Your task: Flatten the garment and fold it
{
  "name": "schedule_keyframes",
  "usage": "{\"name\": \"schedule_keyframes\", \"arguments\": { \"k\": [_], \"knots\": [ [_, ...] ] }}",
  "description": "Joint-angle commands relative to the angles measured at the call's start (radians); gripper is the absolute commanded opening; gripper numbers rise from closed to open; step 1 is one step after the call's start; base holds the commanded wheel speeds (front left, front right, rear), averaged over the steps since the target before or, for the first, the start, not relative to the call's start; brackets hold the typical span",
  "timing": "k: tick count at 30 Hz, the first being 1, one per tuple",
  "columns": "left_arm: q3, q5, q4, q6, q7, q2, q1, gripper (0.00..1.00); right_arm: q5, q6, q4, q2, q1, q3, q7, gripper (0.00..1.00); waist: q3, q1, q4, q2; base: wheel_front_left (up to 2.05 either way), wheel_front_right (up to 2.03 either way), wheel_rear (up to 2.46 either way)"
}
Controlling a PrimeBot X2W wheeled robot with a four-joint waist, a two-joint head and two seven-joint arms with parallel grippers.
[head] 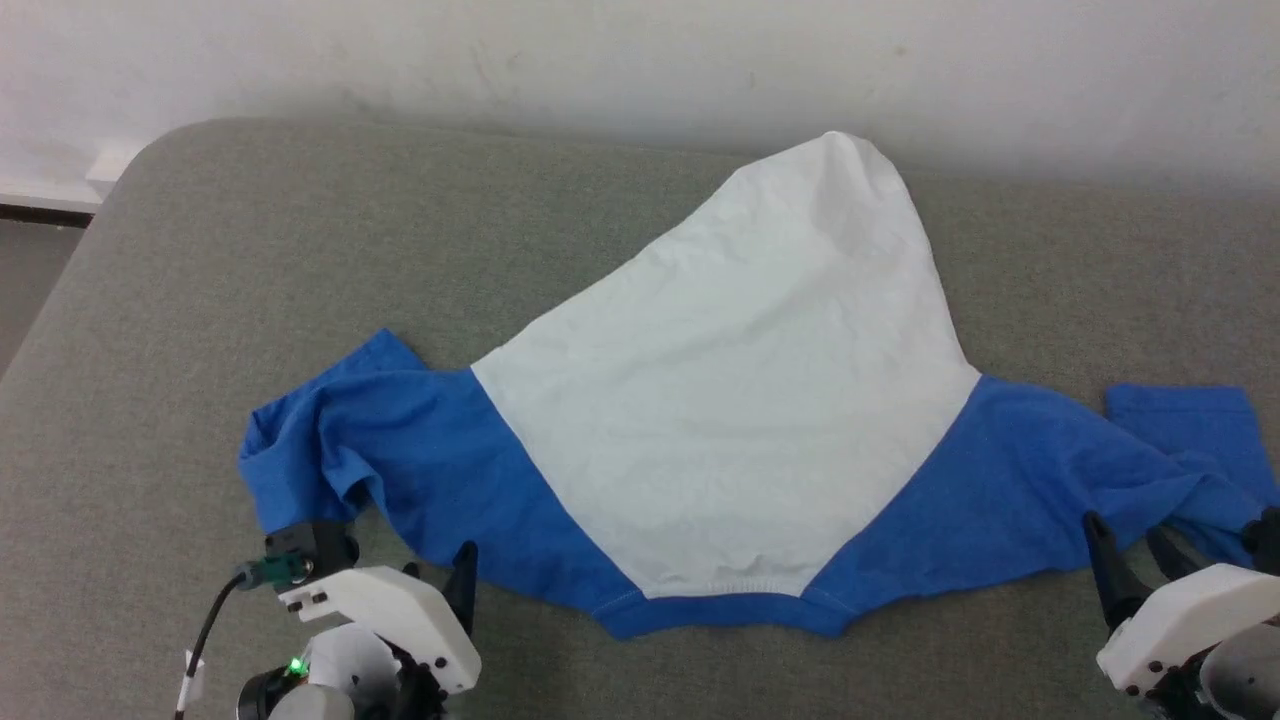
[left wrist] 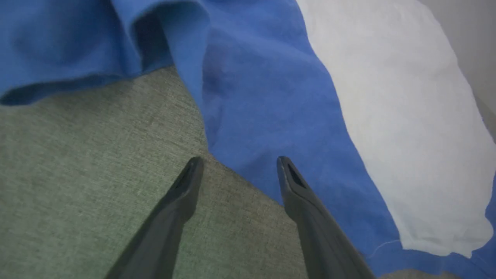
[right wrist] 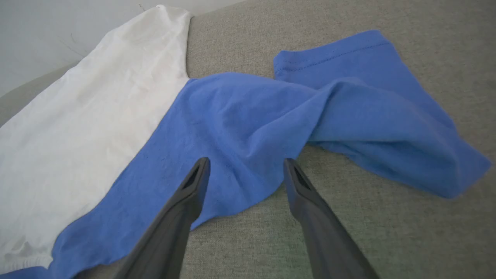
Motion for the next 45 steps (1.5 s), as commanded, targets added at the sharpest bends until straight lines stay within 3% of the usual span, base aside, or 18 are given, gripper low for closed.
{"name": "schedule_keyframes", "arguments": {
  "k": [1,8,9,10,11,18,24,33,45],
  "knots": [
    [-0.013,0.025,0.046,-0.010,-0.015,0.012,-0.035,1.00,-0.003,-0.001,0.004,0.002,-0.007,0.000,-0.003,1.00,0.006,0.0001,-0.011,0.0000,0.00,0.00,0.00],
    [-0.040,0.055,0.192,-0.004,-0.007,0.025,-0.100,1.00,-0.004,-0.001,0.005,0.002,-0.006,0.001,-0.003,1.00,0.012,0.0001,-0.030,0.0000,0.00,0.00,0.00],
    [-0.042,0.052,0.205,-0.007,-0.003,0.025,-0.105,0.87,-0.004,-0.001,0.005,0.002,-0.005,0.002,-0.003,1.00,0.012,0.0001,-0.032,0.0000,0.00,0.00,0.00],
    [-0.041,0.049,0.213,-0.011,-0.008,0.024,-0.110,0.16,-0.004,-0.001,0.005,0.002,-0.005,0.004,-0.003,1.00,0.012,0.0001,-0.034,0.0000,0.00,0.00,0.00],
    [-0.043,0.043,0.220,-0.016,-0.009,0.021,-0.111,0.00,-0.006,-0.001,0.006,0.002,-0.003,0.008,-0.001,1.00,0.011,0.0001,-0.035,0.0000,0.00,0.00,0.00],
    [-0.007,-0.001,0.158,-0.023,-0.077,0.006,-0.088,0.00,-0.003,-0.001,-0.036,0.002,0.039,0.084,0.065,1.00,0.010,0.0001,-0.031,0.0000,0.00,0.00,0.00],
    [-0.004,-0.007,0.072,-0.012,-0.091,0.002,-0.054,0.00,0.017,-0.001,-0.063,0.002,0.050,0.083,0.097,1.00,0.014,0.0001,-0.024,0.0000,0.00,0.00,0.00],
    [-0.027,-0.004,0.012,0.001,-0.059,0.003,-0.034,0.00,-0.001,-0.001,0.059,0.002,-0.024,0.039,0.235,1.00,0.028,0.0001,-0.027,0.0000,0.00,0.00,0.00],
    [-0.047,-0.005,0.012,0.001,-0.053,0.003,-0.048,0.00,0.040,-0.001,0.162,0.002,-0.123,0.146,0.222,1.00,0.063,0.0001,-0.023,0.0000,0.00,0.00,0.00]
  ]
}}
